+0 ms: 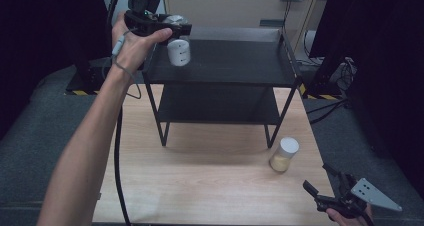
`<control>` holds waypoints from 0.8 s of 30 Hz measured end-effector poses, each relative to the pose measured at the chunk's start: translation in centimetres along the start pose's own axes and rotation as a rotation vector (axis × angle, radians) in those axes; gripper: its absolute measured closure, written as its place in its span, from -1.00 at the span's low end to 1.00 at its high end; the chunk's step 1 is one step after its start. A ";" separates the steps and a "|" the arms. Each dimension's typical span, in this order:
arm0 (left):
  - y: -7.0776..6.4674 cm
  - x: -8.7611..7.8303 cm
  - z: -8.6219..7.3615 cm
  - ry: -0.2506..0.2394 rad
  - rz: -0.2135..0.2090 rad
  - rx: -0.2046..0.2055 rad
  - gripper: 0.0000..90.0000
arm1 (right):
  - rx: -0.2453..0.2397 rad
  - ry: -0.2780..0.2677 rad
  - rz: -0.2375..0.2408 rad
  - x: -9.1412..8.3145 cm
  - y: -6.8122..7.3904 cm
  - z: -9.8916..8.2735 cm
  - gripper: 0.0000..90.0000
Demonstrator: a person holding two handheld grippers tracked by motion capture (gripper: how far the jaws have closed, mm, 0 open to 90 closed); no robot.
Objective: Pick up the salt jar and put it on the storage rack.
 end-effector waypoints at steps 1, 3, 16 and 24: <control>0.1 0.2 -0.1 0.002 0.012 -0.006 -0.25 | 0.000 0.000 0.000 0.0 0.0 0.0 -0.89; 0.4 0.7 -0.4 0.006 0.031 -0.018 -0.25 | 0.001 0.000 0.003 0.0 0.0 0.0 -0.89; 0.5 2.8 -0.8 0.041 0.045 -0.012 -0.25 | 0.002 -0.002 0.007 0.0 0.0 0.0 -0.89; 0.8 3.3 -1.8 0.043 0.041 -0.032 -0.25 | 0.003 -0.001 0.008 0.0 0.0 0.0 -0.89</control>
Point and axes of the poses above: each handheld gripper's, and its own axes: x roughly forward along the jaws, z roughly out of its top, y roughly to its left, the point moved 1 cm from there along x, roughly forward along the jaws, and after that the axes turned 11 degrees about x, right-handed, at the moved point
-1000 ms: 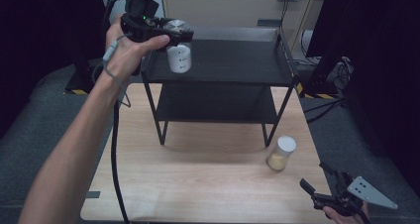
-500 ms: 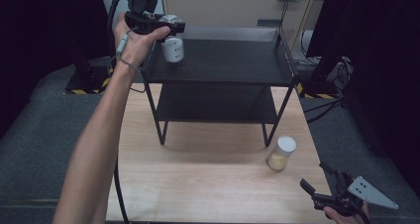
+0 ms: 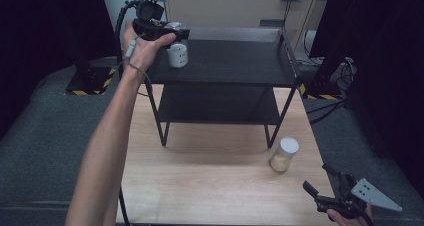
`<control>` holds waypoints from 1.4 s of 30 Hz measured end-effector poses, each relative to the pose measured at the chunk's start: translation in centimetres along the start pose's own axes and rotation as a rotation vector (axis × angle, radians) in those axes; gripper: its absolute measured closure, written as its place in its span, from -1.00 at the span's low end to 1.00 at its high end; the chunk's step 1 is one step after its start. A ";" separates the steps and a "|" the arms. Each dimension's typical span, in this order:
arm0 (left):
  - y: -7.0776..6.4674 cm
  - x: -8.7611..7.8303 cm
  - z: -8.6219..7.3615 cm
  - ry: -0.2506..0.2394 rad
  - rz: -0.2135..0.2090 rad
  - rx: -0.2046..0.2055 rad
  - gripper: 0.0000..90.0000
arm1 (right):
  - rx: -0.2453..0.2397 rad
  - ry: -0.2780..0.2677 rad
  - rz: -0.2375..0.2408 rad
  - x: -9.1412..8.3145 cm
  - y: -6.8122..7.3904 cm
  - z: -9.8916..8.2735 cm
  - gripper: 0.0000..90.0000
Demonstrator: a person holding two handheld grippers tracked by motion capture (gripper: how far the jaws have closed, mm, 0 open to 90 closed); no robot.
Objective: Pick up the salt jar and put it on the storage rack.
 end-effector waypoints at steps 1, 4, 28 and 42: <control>0.1 0.0 -0.1 -0.003 -0.003 0.000 -0.25 | 0.000 0.000 0.000 0.0 0.0 0.0 -0.89; 0.0 0.0 -0.1 -0.003 0.000 0.006 -0.26 | 0.001 0.001 0.000 0.0 0.0 0.0 -0.89; -2.8 -9.6 -4.3 -0.272 -0.085 0.027 -0.93 | -0.013 0.000 0.017 0.0 0.4 0.1 -0.88; -4.9 -14.0 -9.4 -0.296 -0.153 0.055 -0.94 | -0.016 0.005 0.004 0.0 0.5 0.1 -0.88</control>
Point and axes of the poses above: each handheld gripper's, and its own axes: x roughly forward along the jaws, z roughly out of its top, y roughly to its left, the point moved 1 cm from there along x, roughly forward along the jaws, and after that the axes turned 11 degrees about x, right-handed, at the moved point
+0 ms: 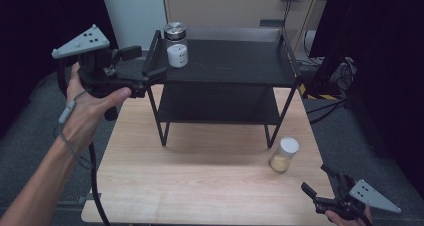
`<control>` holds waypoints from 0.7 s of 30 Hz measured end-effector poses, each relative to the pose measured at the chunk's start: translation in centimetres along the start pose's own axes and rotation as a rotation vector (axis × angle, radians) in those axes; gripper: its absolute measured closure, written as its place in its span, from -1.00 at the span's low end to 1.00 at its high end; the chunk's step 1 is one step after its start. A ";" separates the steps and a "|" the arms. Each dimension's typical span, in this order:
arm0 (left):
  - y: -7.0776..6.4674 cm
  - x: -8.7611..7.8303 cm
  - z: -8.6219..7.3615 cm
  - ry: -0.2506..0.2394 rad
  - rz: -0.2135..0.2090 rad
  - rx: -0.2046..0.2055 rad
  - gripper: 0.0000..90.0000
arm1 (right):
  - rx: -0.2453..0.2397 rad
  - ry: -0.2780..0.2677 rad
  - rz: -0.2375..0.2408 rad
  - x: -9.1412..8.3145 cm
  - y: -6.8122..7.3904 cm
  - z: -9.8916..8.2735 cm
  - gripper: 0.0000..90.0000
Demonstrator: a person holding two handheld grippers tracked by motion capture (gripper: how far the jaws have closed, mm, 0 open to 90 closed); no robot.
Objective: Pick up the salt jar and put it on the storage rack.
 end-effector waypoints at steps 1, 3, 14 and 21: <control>0.0 0.0 0.0 0.000 0.000 0.000 -0.94 | 0.001 -0.001 -0.001 0.0 0.0 0.0 -0.88; -0.2 -0.6 -1.3 -0.008 -0.016 -0.012 -0.94 | 0.002 -0.002 -0.003 -0.1 0.0 0.0 -0.88; -0.8 -1.0 -7.0 -0.014 -0.051 0.038 -0.94 | 0.000 0.000 -0.004 0.0 0.0 0.0 -0.88; -2.0 -0.9 -9.8 0.006 -0.063 0.047 -0.93 | 0.000 0.000 -0.005 -0.1 0.1 0.0 -0.88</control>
Point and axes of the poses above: each handheld gripper's, and its own axes: x roughly forward along the jaws, z roughly out of its top, y roughly to its left, the point moved 1 cm from there along x, roughly forward along the jaws, and after that the axes turned 11 degrees about x, right-handed, at the moved point
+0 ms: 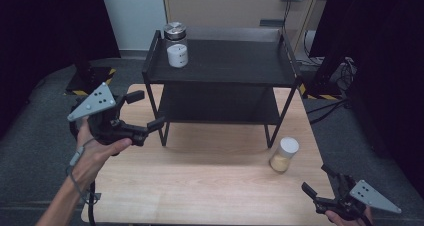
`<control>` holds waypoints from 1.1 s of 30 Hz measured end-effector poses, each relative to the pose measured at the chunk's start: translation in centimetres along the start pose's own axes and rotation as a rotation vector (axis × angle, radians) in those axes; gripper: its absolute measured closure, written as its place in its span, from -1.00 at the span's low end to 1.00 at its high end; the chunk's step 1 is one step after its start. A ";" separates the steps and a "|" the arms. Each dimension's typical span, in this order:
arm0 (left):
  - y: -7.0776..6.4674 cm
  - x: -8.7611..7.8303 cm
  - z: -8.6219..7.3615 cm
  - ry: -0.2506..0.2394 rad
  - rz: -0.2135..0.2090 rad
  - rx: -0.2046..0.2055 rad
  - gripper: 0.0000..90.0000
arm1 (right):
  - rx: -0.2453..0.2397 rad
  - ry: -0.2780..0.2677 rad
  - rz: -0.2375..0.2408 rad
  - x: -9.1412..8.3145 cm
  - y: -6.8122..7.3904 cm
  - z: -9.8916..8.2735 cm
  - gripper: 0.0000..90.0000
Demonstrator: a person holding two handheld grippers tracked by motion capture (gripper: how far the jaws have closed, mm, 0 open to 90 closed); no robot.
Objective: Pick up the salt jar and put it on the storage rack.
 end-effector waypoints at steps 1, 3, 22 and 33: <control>-0.2 0.1 -0.4 0.005 0.000 -0.005 -0.93 | 0.000 0.000 0.000 0.0 0.0 0.0 -0.88; -0.6 0.2 -1.4 0.011 0.003 -0.011 -0.93 | -0.001 0.000 0.000 0.0 0.0 0.0 -0.88; -4.1 1.5 -9.8 0.050 0.067 -0.063 -0.93 | 0.002 0.001 -0.003 0.0 0.1 0.0 -0.88; -5.5 1.4 -14.3 0.006 0.090 -0.127 -0.91 | -0.001 0.005 -0.003 0.0 0.1 0.0 -0.88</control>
Point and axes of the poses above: each handheld gripper's, and its own axes: x roughly forward along the jaws, z roughly out of its top, y roughly to its left, the point moved 1 cm from there along x, roughly forward along the jaws, and after that the axes turned 11 degrees about x, right-handed, at the moved point
